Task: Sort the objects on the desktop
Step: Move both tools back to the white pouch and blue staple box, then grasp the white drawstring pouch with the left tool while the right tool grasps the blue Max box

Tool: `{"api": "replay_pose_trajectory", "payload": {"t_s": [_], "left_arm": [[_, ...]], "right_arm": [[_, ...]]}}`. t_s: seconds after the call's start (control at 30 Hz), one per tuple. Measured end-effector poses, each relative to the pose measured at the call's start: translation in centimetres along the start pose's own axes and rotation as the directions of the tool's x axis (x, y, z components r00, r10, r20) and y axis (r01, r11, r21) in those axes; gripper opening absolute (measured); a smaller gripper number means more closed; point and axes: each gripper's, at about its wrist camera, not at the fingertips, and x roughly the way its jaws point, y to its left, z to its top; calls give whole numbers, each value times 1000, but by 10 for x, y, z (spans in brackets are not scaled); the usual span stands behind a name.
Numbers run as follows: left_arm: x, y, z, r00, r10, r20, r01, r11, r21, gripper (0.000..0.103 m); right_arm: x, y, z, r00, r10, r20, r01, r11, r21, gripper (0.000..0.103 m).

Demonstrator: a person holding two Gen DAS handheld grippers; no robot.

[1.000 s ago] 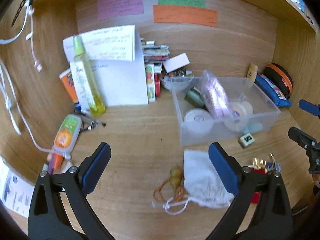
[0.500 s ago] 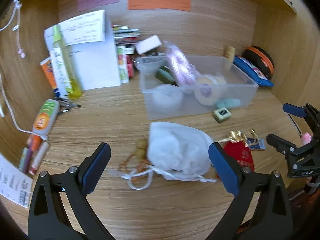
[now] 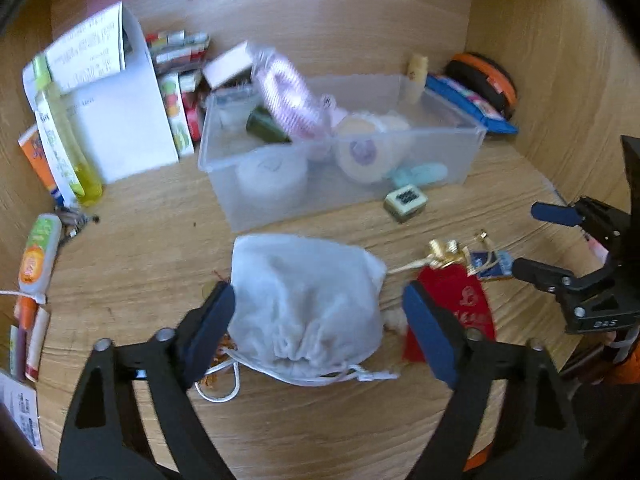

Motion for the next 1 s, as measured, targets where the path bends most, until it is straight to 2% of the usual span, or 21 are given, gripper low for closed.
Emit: {"api": "replay_pose_trajectory", "payload": {"t_s": [0.07, 0.17, 0.33, 0.43, 0.63, 0.7, 0.8, 0.9, 1.0], "left_arm": [[5, 6, -3, 999, -15, -29, 15, 1000, -13, 80], [8, 9, -9, 999, -20, -46, 20, 1000, -5, 79], [13, 3, -8, 998, -18, -62, 19, 1000, 18, 79], [21, -2, -6, 997, 11, -75, -8, 999, 37, 80], [35, -6, 0, 995, 33, -93, -28, 998, 50, 81], [39, -6, 1, 995, 36, -91, -31, 998, 52, 81], [39, -4, 3, 996, 37, -80, -34, 999, 39, 74], [38, -1, 5, 997, 33, -68, -32, 999, 12, 67], [34, 3, 7, 998, 21, -51, -22, 1000, -15, 59]], "right_arm": [[0, 4, -1, 1000, 14, 1, -14, 1000, -23, 79], [-1, 10, -2, 999, 40, 0, -40, 998, -54, 72], [8, 19, -5, 997, 74, -37, -78, 991, -106, 55], [18, 19, -6, 994, 79, -71, -86, 990, -110, 43], [25, 15, -3, 992, 99, -79, -107, 989, -98, 42], [24, 15, -2, 990, 117, -82, -125, 987, -99, 37], [25, 15, -1, 988, 126, -85, -133, 987, -90, 37], [25, 12, -1, 989, 120, -83, -126, 990, -65, 27], [24, 3, -2, 991, 109, -83, -112, 993, -25, 26]]}}
